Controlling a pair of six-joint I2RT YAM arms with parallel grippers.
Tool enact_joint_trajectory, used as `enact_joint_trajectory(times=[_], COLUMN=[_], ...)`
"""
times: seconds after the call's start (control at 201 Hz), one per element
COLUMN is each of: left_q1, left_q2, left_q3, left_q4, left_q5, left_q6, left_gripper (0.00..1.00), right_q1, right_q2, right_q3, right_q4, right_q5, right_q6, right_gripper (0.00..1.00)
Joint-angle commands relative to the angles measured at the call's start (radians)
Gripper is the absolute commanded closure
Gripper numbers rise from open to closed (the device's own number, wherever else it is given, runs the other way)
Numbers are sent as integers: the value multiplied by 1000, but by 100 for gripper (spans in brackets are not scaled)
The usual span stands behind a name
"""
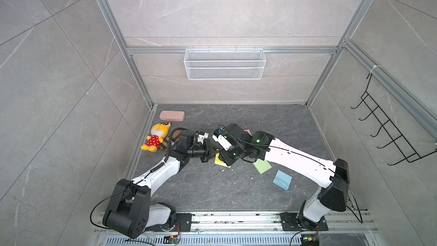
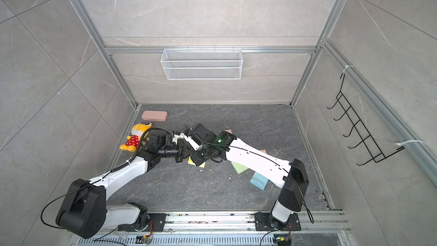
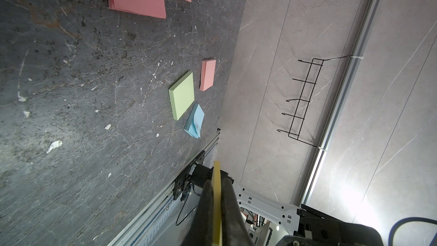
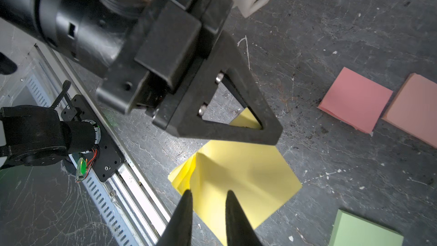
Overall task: Tear off pages from different memo pads
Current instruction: Tear off the paper from the memo pad.
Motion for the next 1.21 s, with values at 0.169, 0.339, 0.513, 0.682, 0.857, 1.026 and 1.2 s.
enact_joint_trajectory(times=[0.169,0.339,0.513,0.682,0.857,1.026,1.2], left_q1=[1,1,-3,-4,-5,-5,-5], left_q2=[-33,-33,-30,-29,-27,-24,-24], left_q3=[5,6,20,26,34,39,46], left_q4=[25,22,21,16,12,10,10], left_q5=[23,22,22,20,23,23,25], left_q6=[5,7,8,7,7,7,8], left_gripper=[100,100,100,100,100,100,100], right_q1=[5,5,6,13,43,58,61], right_q2=[23,0,15,37,68,77,78], right_q3=[15,16,39,43,71,79,69], right_q4=[-1,9,-15,-19,-44,-60,-78], right_q5=[5,0,5,56,124,179,196], right_q6=[1,13,11,8,-6,-13,-28], right_gripper=[74,74,74,74,74,74,78])
